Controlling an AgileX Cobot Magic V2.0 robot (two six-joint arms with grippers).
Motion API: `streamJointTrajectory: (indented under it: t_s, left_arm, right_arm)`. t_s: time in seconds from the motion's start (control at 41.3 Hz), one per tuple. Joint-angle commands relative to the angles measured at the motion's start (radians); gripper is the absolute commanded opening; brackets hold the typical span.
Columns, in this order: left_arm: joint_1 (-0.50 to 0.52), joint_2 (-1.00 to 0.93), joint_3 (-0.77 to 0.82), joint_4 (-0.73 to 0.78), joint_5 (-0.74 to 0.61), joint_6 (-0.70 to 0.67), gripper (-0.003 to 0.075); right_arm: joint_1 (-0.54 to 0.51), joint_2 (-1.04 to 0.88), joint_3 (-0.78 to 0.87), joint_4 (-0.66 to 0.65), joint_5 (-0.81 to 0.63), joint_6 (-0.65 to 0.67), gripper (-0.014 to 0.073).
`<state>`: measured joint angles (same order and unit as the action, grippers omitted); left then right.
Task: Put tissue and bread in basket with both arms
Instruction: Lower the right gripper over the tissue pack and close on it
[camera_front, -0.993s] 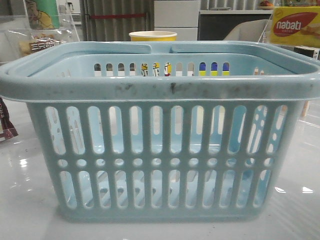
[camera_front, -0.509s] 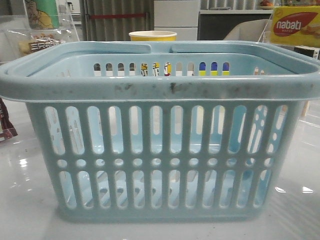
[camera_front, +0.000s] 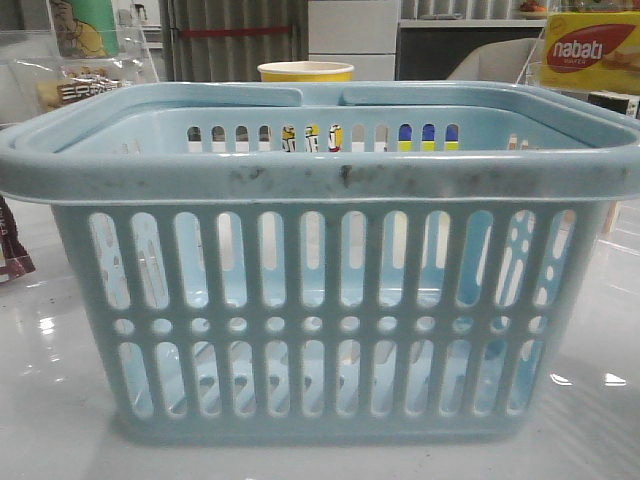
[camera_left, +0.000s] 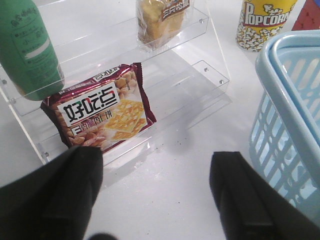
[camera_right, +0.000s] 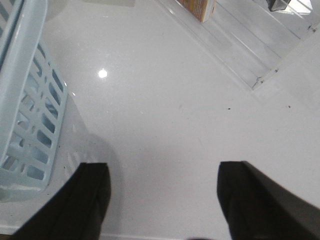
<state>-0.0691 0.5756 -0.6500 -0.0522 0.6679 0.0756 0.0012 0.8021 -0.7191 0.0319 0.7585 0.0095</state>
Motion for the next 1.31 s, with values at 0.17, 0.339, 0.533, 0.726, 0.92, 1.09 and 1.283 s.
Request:
streamJointTrajectory:
  t_s: [0.17, 0.339, 0.533, 0.726, 0.92, 1.09, 1.283]
  left_arm:
    - [-0.006, 0.009, -0.026, -0.007, -0.086, -0.004, 0.0561]
    - [-0.006, 0.009, -0.026, -0.007, -0.086, -0.004, 0.0561]
    - [-0.006, 0.009, -0.026, -0.007, -0.086, -0.004, 0.0561]
    - [-0.006, 0.009, -0.026, -0.007, -0.086, -0.004, 0.0561]
    - [-0.006, 0.009, -0.026, -0.012, -0.086, -0.004, 0.0561]
    - [-0.006, 0.009, -0.026, -0.013, -0.086, -0.004, 0.0561]
    - [-0.006, 0.009, -0.026, -0.013, -0.086, -0.004, 0.0561]
  right_arm:
    - [-0.095, 0.166, -0.136, -0.032, -0.074, -0.002, 0.0604]
    - [-0.201, 0.302, -0.251, -0.016, -0.067, -0.002, 0.0604]
    - [-0.278, 0.469, -0.401, -0.001, -0.063, -0.002, 0.0604]
    - [-0.285, 0.624, -0.530, -0.001, -0.071, -0.002, 0.0604]
    - [-0.285, 0.754, -0.644, -0.003, -0.085, -0.003, 0.0604]
    - [-0.285, 0.854, -0.731, -0.008, -0.087, -0.003, 0.0604]
    - [-0.285, 0.923, -0.791, -0.020, -0.108, -0.003, 0.0604]
